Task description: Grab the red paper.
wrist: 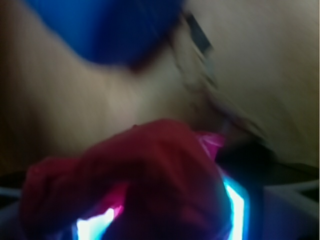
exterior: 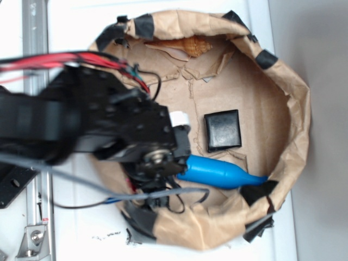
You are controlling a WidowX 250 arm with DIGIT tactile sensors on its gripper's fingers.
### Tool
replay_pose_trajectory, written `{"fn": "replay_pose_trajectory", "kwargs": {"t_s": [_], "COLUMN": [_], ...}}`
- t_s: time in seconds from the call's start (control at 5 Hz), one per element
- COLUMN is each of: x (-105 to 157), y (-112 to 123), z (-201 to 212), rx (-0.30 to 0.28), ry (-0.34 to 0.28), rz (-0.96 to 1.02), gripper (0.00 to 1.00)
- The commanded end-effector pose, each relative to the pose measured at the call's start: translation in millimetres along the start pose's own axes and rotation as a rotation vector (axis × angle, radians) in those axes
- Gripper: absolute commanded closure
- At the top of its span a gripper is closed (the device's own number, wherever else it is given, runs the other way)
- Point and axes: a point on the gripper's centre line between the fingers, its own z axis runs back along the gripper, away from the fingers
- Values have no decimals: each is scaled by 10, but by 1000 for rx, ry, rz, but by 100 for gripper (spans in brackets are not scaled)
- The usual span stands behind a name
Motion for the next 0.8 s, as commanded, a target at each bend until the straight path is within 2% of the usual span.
{"fn": "replay_pose_trajectory", "kwargs": {"t_s": [0.0, 0.2, 0.4, 0.6], "x": [542, 618, 581, 571], "y": [259, 142, 140, 157], "z": [1143, 1308, 1265, 1176], "rx": [57, 219, 291, 252], "ry": [-263, -361, -387, -372], "rz": [-58, -181, -271, -317], "gripper": [100, 100, 100, 100]}}
